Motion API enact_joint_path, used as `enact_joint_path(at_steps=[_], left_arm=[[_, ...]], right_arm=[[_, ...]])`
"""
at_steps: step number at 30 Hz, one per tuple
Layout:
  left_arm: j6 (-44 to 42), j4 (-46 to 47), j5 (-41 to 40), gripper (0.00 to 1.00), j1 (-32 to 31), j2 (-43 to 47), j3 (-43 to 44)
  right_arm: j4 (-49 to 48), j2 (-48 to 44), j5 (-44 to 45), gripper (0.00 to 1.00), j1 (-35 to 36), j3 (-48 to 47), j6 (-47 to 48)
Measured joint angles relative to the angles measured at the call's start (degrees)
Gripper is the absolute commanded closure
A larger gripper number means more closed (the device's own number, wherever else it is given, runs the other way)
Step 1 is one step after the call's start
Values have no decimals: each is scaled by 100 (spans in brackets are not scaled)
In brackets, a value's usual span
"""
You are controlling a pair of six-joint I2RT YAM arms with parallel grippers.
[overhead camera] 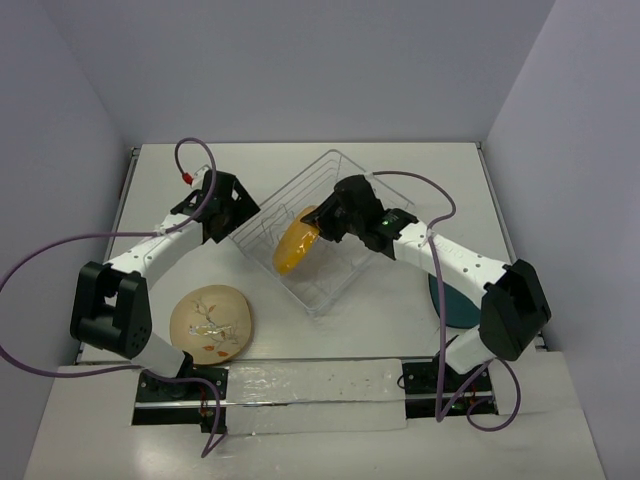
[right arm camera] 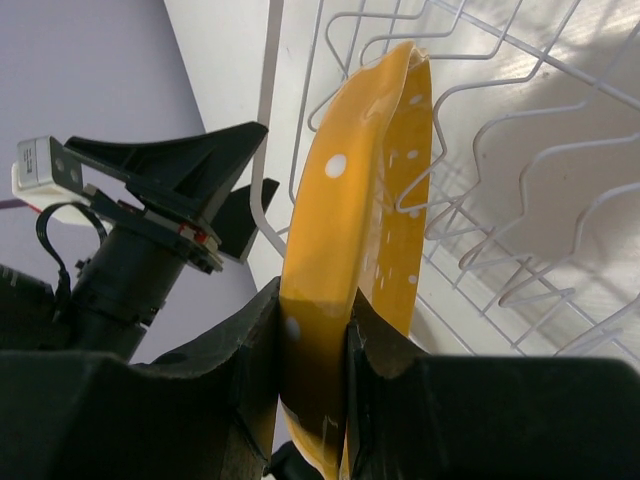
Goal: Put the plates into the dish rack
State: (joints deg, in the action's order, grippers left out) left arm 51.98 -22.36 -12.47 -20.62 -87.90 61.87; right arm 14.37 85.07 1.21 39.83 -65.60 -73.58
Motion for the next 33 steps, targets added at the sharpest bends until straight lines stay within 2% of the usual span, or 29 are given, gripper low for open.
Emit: enact_joint_path(at_steps=[3, 10, 12, 14, 19, 27, 28, 33], left_arm=[[-27, 11, -20, 1, 2, -8, 0], [-38, 62, 45, 1, -42, -95, 0], [-41, 84, 45, 1, -42, -106, 0], [-41, 95, 49, 1, -44, -107, 0], [-39, 105, 48, 1, -46, -107, 0], [-38, 107, 46, 1, -71, -135, 20], [-39, 91, 44, 1, -73, -153, 48], [-56, 4, 37, 1, -73, -211, 153]], right_arm=[[-23, 229, 0, 79, -14, -177, 0], [-23, 694, -42, 55, -52, -658, 148], [-39, 756, -37, 53, -52, -762, 190], [-30, 818, -37, 58, -56, -897, 237], [-39, 1045, -101, 48, -174, -1376, 405], [-3, 1393, -417, 43, -489, -1747, 573], [-22, 1427, -448, 41, -514, -1759, 580], [-59, 1598, -509, 16, -558, -1926, 673]])
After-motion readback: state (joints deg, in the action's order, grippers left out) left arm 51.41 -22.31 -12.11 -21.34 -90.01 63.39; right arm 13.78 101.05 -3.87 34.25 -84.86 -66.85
